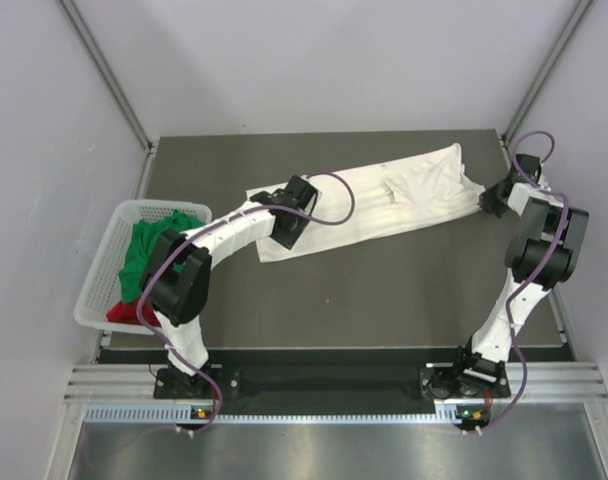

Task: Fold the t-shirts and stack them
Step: Fold the tshirt

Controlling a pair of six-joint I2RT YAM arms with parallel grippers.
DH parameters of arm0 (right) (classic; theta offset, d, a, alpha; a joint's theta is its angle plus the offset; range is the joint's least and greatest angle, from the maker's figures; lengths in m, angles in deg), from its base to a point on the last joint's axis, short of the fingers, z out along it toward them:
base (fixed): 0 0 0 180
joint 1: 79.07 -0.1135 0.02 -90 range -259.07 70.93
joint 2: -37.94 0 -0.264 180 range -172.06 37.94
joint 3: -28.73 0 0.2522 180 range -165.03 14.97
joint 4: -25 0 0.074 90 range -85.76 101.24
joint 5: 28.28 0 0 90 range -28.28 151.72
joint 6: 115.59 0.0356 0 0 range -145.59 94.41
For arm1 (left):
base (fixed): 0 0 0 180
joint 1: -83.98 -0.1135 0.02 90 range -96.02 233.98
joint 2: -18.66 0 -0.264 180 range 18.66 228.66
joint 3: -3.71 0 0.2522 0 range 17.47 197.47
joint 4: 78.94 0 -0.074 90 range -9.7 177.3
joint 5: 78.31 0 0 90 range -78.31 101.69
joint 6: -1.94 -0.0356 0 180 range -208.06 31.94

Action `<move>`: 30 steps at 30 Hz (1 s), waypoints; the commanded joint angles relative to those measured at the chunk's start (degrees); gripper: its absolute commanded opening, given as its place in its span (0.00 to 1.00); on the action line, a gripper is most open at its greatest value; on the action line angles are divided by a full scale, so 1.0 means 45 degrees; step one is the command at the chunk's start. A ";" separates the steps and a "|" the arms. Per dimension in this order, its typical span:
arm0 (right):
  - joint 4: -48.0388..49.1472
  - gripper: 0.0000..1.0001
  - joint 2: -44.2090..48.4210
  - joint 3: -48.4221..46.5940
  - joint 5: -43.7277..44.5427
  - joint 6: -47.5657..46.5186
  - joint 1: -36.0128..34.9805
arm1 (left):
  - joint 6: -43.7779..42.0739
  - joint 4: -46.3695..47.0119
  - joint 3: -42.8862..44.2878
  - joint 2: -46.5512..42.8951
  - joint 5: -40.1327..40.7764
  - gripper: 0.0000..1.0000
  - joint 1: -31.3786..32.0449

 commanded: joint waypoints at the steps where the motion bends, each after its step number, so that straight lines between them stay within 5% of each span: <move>1: 0.0538 0.00 -0.1046 -0.1475 -0.0753 -0.0414 0.0206 | -0.0283 -0.0111 -0.0450 -0.0270 0.0418 0.47 0.0575; 16: 0.1162 0.00 -0.0755 -0.1380 -0.1419 -0.0336 0.0245 | 0.0361 0.0182 -0.1331 0.1057 0.2214 0.42 0.0869; 25: 0.0987 0.01 -0.0891 -0.1653 -0.1556 -0.0355 0.0362 | 0.0869 -0.0247 -0.1565 0.1039 0.1805 0.34 0.0888; 30: 0.0909 0.02 -0.0872 -0.1692 -0.1693 -0.0297 0.0362 | 0.0889 -0.0481 -0.1644 0.0532 0.1395 0.40 0.0908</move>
